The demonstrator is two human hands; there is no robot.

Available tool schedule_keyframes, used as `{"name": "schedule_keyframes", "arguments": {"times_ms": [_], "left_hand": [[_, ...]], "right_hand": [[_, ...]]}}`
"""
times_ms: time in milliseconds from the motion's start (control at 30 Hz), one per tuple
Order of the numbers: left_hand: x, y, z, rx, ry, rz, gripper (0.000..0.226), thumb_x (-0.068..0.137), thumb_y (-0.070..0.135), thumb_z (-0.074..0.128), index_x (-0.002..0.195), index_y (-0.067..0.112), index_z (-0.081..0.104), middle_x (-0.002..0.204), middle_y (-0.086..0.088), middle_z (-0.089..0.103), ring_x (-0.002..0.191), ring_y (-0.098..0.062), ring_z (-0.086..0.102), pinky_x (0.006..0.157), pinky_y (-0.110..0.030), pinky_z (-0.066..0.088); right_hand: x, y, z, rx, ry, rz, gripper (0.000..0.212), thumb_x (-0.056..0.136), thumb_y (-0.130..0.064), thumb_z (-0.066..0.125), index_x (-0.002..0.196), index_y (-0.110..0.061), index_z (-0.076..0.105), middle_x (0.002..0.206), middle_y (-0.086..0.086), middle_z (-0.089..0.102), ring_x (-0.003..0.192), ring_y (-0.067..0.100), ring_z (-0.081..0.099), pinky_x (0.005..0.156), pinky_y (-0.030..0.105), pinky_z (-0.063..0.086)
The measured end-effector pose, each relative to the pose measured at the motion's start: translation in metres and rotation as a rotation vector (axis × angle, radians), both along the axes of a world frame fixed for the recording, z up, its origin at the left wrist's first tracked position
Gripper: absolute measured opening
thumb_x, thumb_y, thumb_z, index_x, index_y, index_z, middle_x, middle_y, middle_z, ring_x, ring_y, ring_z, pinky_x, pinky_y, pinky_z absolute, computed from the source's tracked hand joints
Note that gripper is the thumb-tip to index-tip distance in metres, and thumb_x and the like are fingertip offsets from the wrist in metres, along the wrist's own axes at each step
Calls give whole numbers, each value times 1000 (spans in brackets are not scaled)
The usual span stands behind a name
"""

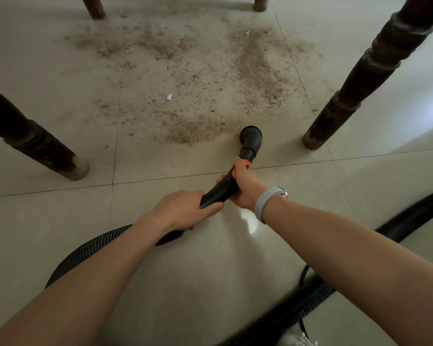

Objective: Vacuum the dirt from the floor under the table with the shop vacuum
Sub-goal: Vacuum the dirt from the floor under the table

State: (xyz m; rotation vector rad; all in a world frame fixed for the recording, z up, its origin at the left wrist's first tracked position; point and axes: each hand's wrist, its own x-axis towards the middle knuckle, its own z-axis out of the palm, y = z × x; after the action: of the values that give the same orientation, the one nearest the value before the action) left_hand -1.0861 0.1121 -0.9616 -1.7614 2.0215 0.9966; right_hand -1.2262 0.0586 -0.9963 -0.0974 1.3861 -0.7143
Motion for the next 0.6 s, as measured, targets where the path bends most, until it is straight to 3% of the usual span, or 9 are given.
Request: {"name": "schedule_keyframes", "arguments": {"times_ms": [100, 267, 500, 600], "left_hand": [[16, 7, 3, -17, -29, 27, 48, 89, 67, 33, 96, 23, 49, 70, 4, 63, 56, -10, 58, 62, -27, 48], [40, 18, 7, -12, -41, 77, 43, 90, 65, 35, 94, 24, 49, 68, 5, 60, 53, -8, 56, 55, -23, 44], [73, 34, 7, -22, -80, 128, 44, 90, 66, 33, 94, 26, 50, 66, 7, 60, 51, -6, 54, 57, -24, 44], [88, 40, 6, -16, -87, 149, 42, 90, 66, 33, 93, 27, 49, 66, 7, 60, 53, -6, 55, 58, -25, 45]], "right_hand": [[20, 2, 3, 8, -3, 43, 32, 96, -41, 48, 91, -9, 45, 79, 7, 55, 68, 20, 59, 75, 38, 52], [48, 8, 0, -12, -2, 86, 32, 96, -39, 48, 107, -9, 44, 78, 8, 56, 65, 21, 60, 80, 41, 55], [84, 19, 5, 4, -33, 112, 28, 96, -35, 49, 109, -11, 42, 79, 9, 55, 64, 21, 59, 68, 37, 55], [99, 22, 6, 4, -44, 131, 29, 96, -35, 49, 111, -11, 41, 79, 9, 54, 65, 22, 58, 70, 36, 54]]}}
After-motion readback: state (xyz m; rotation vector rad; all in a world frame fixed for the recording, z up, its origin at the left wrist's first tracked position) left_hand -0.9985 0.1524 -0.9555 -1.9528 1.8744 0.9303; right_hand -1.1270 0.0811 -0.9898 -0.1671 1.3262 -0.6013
